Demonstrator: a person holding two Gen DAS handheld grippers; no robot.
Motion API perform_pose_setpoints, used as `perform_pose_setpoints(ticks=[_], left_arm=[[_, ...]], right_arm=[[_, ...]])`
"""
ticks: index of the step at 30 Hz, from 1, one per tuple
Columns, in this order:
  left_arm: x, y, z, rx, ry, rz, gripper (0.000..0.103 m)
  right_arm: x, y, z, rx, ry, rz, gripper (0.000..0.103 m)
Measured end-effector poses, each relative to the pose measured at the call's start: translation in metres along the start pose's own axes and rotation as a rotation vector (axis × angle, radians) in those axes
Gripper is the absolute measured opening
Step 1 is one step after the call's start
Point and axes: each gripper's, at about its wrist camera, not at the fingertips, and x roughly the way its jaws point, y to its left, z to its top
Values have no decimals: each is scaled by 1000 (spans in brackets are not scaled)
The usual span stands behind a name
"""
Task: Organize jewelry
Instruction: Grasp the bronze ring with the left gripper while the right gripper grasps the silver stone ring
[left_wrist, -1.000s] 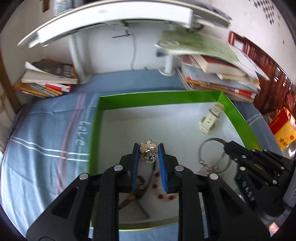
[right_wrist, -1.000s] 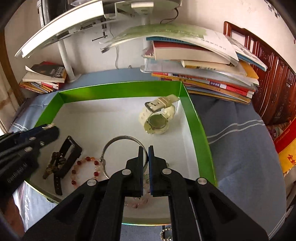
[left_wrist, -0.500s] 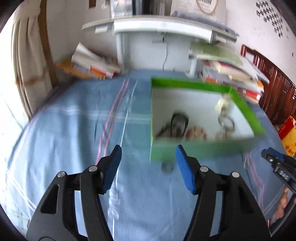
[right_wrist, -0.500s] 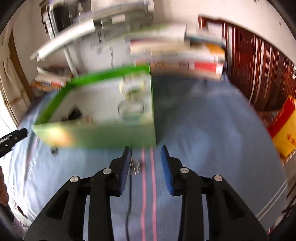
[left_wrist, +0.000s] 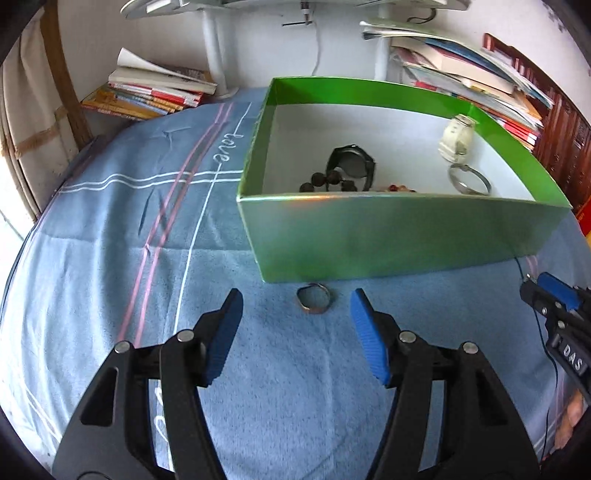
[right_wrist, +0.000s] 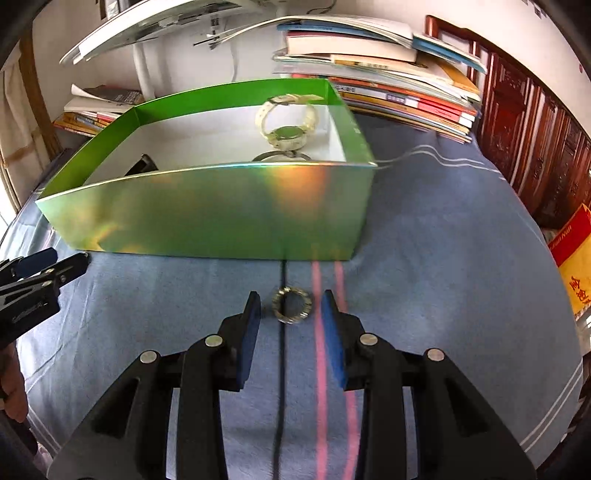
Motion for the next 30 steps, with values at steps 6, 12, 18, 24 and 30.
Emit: perform_pose_setpoints(ticks=[6,12,18,24,30], left_arm=[[8,-1,0,-5,4,-32,38],[3,-3,-5,3,0,-51,20],[-15,2,-25,3,17,-73,20],[-36,10,-53,25,15,-46,20],[-38,11,-55,28,9,-38,20]], right_arm=[[0,5,0,-11,-4,7,22],[-3,16,-2,-24,8,25,21],[-20,35,-13,-58,12,82,21],[-34,42,-17,-66,-9,82,21],[-28,42,-22,-41,18,72,21]])
